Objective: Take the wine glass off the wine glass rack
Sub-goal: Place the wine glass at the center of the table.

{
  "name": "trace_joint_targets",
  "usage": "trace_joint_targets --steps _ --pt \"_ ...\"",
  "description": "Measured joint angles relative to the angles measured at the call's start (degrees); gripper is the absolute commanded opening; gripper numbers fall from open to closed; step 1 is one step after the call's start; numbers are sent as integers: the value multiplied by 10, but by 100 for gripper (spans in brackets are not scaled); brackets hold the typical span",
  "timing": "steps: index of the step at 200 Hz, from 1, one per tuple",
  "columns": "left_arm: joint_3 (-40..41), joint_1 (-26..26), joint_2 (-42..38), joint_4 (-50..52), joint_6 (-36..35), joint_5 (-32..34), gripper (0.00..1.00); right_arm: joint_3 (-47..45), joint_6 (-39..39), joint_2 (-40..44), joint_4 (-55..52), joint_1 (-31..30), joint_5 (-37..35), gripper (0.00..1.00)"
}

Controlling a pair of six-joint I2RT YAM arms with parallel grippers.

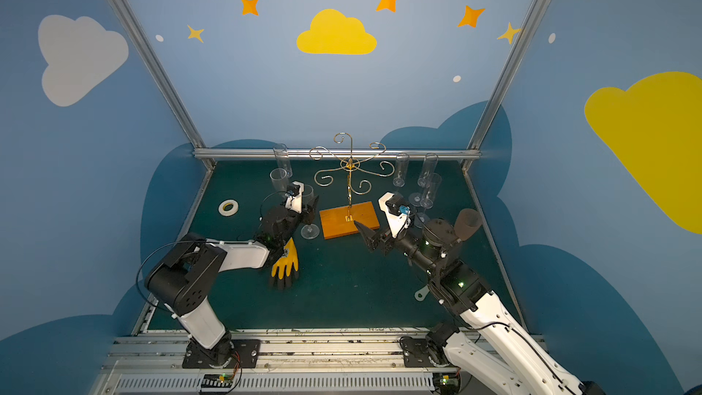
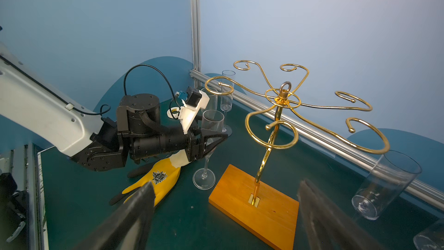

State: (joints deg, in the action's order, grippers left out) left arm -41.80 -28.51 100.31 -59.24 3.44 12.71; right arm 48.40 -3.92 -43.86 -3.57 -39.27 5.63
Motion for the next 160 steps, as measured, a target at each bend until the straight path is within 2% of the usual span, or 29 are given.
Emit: trace_joint_targets --steps 35,71,160 --pt "0 -2 21 -43 -2 2 52 0 -2 -4 -8 7 8 92" --pt "3 -8 25 -56 -6 7 60 0 -4 -2 -12 12 10 92" --pt "14 -15 -2 -29 -15 13 71 0 -4 14 -19 15 15 92"
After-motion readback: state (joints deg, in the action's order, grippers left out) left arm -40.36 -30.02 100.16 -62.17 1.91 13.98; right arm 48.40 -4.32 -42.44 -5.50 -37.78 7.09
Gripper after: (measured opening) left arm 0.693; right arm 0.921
